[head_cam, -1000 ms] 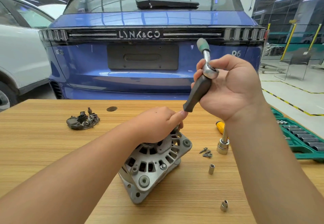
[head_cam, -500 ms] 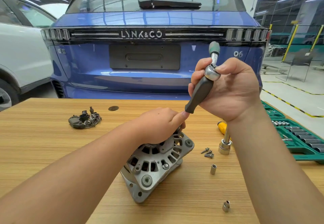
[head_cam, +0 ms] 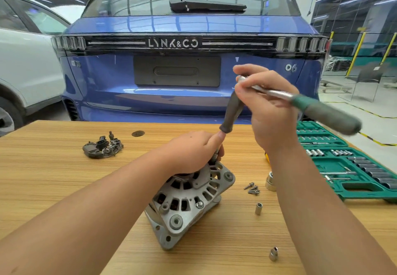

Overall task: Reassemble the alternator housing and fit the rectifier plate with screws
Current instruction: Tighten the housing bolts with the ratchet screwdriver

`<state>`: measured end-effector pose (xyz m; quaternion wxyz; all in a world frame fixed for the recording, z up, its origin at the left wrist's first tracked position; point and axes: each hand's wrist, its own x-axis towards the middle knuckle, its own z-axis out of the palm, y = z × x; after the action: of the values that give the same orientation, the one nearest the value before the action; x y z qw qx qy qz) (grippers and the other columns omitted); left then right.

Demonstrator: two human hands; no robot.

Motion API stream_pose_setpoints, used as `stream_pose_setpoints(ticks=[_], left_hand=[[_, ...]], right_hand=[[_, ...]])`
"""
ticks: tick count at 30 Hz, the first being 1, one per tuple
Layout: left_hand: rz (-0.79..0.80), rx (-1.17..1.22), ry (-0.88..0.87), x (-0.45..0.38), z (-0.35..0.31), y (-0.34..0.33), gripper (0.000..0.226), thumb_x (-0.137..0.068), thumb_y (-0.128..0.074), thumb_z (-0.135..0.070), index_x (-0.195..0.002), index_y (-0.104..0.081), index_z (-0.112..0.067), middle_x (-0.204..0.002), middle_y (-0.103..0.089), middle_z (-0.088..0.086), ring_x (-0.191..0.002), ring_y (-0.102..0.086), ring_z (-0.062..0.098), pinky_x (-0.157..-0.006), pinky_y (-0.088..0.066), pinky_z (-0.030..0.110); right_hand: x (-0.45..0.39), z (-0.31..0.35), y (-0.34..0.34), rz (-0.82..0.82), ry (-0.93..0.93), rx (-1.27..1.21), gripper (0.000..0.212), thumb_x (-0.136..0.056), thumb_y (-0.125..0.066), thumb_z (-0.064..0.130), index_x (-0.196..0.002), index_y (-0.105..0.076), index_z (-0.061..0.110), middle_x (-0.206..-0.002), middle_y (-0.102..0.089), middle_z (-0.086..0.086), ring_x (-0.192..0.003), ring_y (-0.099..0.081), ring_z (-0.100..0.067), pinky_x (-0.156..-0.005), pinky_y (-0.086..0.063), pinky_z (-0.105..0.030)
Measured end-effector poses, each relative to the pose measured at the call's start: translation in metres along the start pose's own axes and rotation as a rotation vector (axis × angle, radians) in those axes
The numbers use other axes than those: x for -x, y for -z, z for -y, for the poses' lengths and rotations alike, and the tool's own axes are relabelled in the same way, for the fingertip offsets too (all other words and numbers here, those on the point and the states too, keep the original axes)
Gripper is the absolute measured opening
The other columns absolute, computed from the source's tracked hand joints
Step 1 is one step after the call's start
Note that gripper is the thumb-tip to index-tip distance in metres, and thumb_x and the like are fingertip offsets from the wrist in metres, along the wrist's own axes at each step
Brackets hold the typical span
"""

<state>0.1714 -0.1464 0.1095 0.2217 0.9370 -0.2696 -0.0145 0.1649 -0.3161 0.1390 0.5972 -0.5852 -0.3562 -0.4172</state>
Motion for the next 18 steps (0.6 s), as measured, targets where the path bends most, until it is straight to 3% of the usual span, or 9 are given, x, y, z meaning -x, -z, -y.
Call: stream_pose_setpoints(ticks=[3,6,8,11,14,18], left_hand=[[-0.007,0.002,-0.011,0.003,0.0,-0.001,0.057,-0.108,-0.017,-0.054,-0.095,-0.068,-0.03,-0.098,-0.068,-0.011,-0.095,-0.063,0.01,-0.093,-0.051,0.036],[0.001,-0.022,-0.015,0.003,-0.002,0.001,0.06,-0.108,-0.014,-0.055,-0.09,-0.066,-0.032,-0.095,-0.068,-0.013,-0.093,-0.062,0.008,-0.093,-0.05,0.037],[-0.001,-0.027,-0.016,0.003,-0.003,0.001,0.06,-0.108,-0.013,-0.055,-0.09,-0.066,-0.033,-0.091,-0.067,-0.016,-0.09,-0.06,0.004,-0.086,-0.049,0.034],[-0.006,-0.001,0.008,0.005,-0.003,0.001,0.058,-0.107,-0.016,-0.057,-0.095,-0.066,-0.032,-0.09,-0.064,-0.018,-0.089,-0.058,-0.001,-0.081,-0.048,0.029],[-0.017,0.022,0.009,0.006,-0.004,0.001,0.058,-0.107,-0.018,-0.057,-0.099,-0.068,-0.029,-0.094,-0.065,-0.015,-0.092,-0.061,0.004,-0.088,-0.051,0.029],[-0.001,0.028,0.002,0.006,-0.003,0.0,0.058,-0.107,-0.018,-0.058,-0.1,-0.069,-0.029,-0.094,-0.065,-0.015,-0.092,-0.061,0.004,-0.087,-0.05,0.026]], right_hand=[[0.003,0.005,-0.008,0.087,0.34,0.518,0.02,-0.078,-0.061,-0.021,-0.077,-0.068,-0.002,-0.096,-0.069,-0.015,-0.088,-0.064,-0.037,-0.078,-0.052,-0.046],[-0.001,0.023,-0.01,0.205,0.154,0.718,0.021,-0.079,-0.047,-0.005,-0.089,-0.064,0.002,-0.088,-0.062,-0.006,-0.085,-0.053,-0.031,-0.071,-0.045,-0.048],[-0.005,0.032,-0.001,0.336,0.016,0.651,0.03,-0.081,-0.039,0.009,-0.097,-0.064,0.011,-0.09,-0.057,0.001,-0.088,-0.046,-0.021,-0.075,-0.043,-0.037],[-0.011,0.044,0.012,0.5,-0.155,0.383,0.036,-0.076,-0.039,0.008,-0.099,-0.065,0.016,-0.106,-0.061,-0.004,-0.103,-0.052,-0.019,-0.084,-0.045,-0.023],[-0.013,0.046,0.015,0.475,-0.24,0.231,0.041,-0.071,-0.041,0.004,-0.093,-0.072,0.018,-0.116,-0.067,-0.002,-0.11,-0.062,-0.014,-0.082,-0.051,-0.022],[-0.013,0.047,0.018,0.359,-0.316,0.031,0.042,-0.064,-0.047,-0.005,-0.087,-0.075,0.016,-0.1,-0.076,0.003,-0.097,-0.069,-0.016,-0.068,-0.052,-0.02]])
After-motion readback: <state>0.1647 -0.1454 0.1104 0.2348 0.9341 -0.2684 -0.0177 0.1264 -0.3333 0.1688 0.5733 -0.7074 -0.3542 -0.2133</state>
